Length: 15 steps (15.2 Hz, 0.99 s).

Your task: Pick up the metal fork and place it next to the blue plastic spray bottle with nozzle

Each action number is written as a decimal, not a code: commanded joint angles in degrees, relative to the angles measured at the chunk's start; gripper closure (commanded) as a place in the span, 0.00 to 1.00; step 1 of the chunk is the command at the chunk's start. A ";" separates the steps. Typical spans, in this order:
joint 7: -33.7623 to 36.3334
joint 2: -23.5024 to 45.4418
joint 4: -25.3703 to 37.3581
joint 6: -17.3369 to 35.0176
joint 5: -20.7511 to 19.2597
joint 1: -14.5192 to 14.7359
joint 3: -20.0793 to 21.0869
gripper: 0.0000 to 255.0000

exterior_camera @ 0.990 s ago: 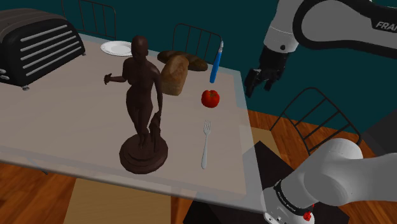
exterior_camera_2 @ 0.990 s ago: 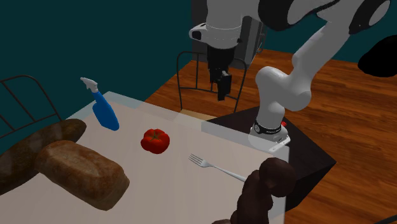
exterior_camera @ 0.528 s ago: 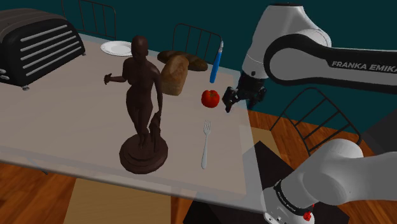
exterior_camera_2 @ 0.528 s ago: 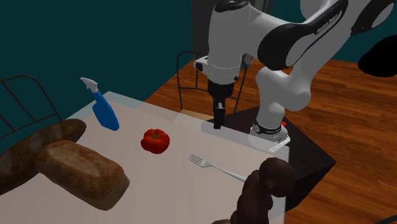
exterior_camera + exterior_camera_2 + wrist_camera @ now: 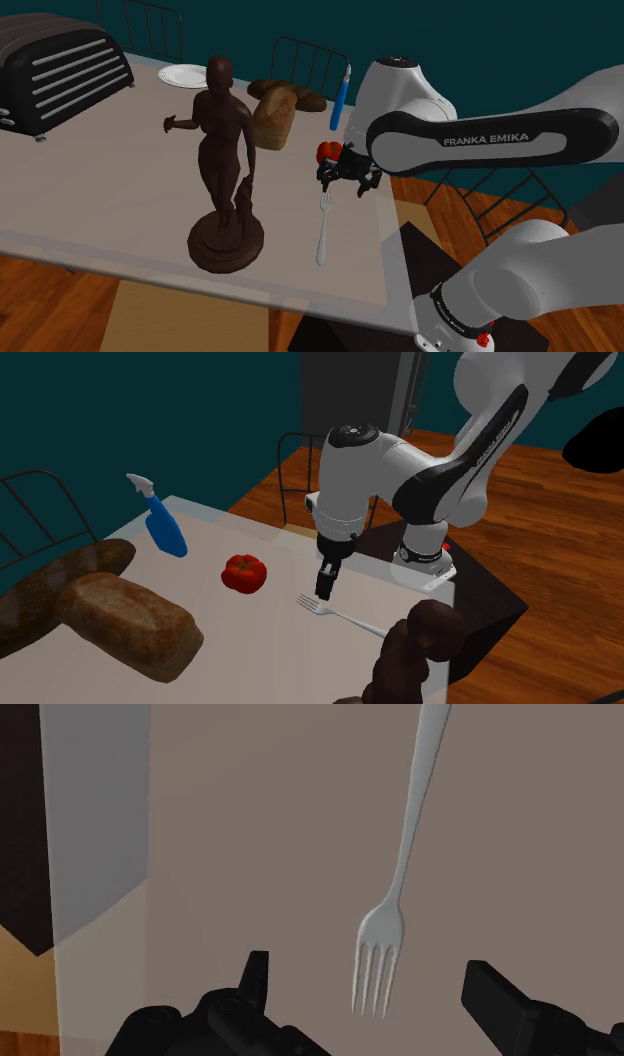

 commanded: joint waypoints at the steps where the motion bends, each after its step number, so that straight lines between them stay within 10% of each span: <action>1: 5.85 4.59 0.02 5.55 0.38 -1.24 2.96 0.00; 15: 9.41 11.77 -2.18 15.10 -1.11 -3.02 5.64 0.00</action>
